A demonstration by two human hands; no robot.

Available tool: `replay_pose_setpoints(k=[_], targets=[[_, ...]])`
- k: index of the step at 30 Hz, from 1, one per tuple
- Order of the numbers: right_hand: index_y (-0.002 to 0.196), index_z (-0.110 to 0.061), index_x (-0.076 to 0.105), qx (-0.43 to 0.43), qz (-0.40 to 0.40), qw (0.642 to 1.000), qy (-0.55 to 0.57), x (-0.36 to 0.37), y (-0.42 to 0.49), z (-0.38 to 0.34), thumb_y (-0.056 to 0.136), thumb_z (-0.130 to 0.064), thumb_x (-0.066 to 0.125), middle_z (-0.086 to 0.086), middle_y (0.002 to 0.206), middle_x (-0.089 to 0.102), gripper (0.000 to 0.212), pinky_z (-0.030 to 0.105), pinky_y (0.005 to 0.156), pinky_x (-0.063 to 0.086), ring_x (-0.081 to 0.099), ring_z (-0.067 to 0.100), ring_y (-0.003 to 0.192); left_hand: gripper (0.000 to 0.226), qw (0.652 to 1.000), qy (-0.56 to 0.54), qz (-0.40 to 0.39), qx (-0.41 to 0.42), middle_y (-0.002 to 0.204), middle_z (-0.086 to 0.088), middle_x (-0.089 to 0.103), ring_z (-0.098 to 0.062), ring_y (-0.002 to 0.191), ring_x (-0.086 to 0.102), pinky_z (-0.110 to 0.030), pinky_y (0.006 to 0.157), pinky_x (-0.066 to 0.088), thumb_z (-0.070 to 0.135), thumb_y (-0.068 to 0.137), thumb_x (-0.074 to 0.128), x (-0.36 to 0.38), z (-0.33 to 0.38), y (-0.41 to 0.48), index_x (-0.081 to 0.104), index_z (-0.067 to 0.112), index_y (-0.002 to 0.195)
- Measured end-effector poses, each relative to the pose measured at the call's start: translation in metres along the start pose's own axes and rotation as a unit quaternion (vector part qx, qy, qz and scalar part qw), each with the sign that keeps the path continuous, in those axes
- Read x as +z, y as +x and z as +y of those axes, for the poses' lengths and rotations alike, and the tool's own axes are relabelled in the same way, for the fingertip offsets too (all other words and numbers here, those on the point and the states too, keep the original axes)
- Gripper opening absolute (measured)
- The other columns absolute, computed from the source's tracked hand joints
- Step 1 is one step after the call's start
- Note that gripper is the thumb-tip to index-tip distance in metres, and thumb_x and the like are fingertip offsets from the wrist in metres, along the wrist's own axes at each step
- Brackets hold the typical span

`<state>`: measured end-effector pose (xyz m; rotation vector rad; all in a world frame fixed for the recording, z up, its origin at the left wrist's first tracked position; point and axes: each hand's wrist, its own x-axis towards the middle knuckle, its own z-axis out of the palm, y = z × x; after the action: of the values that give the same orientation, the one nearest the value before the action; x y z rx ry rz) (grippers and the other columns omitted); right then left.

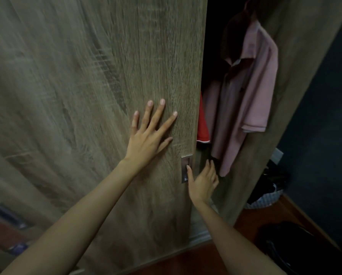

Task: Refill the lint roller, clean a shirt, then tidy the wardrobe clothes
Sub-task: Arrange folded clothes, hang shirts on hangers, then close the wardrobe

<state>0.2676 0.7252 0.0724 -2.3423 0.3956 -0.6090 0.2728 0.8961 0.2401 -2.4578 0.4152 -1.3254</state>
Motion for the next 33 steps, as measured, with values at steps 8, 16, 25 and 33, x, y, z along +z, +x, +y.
replay_pose_setpoints(k=[8, 16, 25, 33], targets=[[0.146, -0.006, 0.029, 0.028, 0.002, 0.999, -0.041, -0.026, 0.046, 0.038, 0.087, -0.064, 0.045, 0.014, 0.153, 0.031, 0.084, 0.052, 0.112, 0.022, 0.029, 0.028, 0.141, 0.075, 1.0, -0.012, -0.005, 0.024, 0.162, -0.011, 0.001, -0.029, 0.146, -0.019, -0.052, 0.115, -0.003, 0.051, 0.092, 0.049, 0.009, 0.055, 0.039, 0.012, 0.03, 0.154], [0.149, -0.005, 0.02, 0.076, 0.002, 0.997, -0.035, -0.049, 0.089, 0.075, 0.083, -0.069, 0.046, 0.014, 0.158, 0.017, 0.095, 0.049, 0.116, 0.015, 0.016, 0.027, 0.145, 0.081, 0.999, -0.021, -0.003, 0.036, 0.161, -0.012, 0.008, -0.032, 0.147, -0.012, -0.051, 0.115, -0.006, 0.046, 0.087, 0.058, 0.016, 0.107, 0.077, 0.015, 0.029, 0.154], [0.15, -0.003, 0.012, 0.096, 0.03, 0.995, -0.017, -0.069, 0.131, 0.111, 0.082, -0.066, 0.052, 0.018, 0.158, 0.012, 0.101, 0.051, 0.116, 0.017, 0.014, 0.03, 0.145, 0.08, 0.997, -0.028, -0.008, 0.067, 0.161, -0.011, 0.013, -0.031, 0.148, 0.003, -0.048, 0.117, -0.002, 0.042, 0.085, 0.058, 0.025, 0.154, 0.111, 0.018, 0.027, 0.153], [0.151, -0.006, 0.006, 0.098, 0.012, 0.995, 0.031, -0.086, 0.168, 0.144, 0.079, -0.066, 0.056, 0.016, 0.158, 0.014, 0.107, 0.051, 0.115, 0.015, 0.017, 0.03, 0.145, 0.082, 0.995, -0.027, -0.011, 0.093, 0.161, -0.011, 0.01, -0.03, 0.148, 0.003, -0.046, 0.118, 0.003, 0.043, 0.088, 0.058, 0.034, 0.184, 0.129, 0.014, 0.024, 0.154]])
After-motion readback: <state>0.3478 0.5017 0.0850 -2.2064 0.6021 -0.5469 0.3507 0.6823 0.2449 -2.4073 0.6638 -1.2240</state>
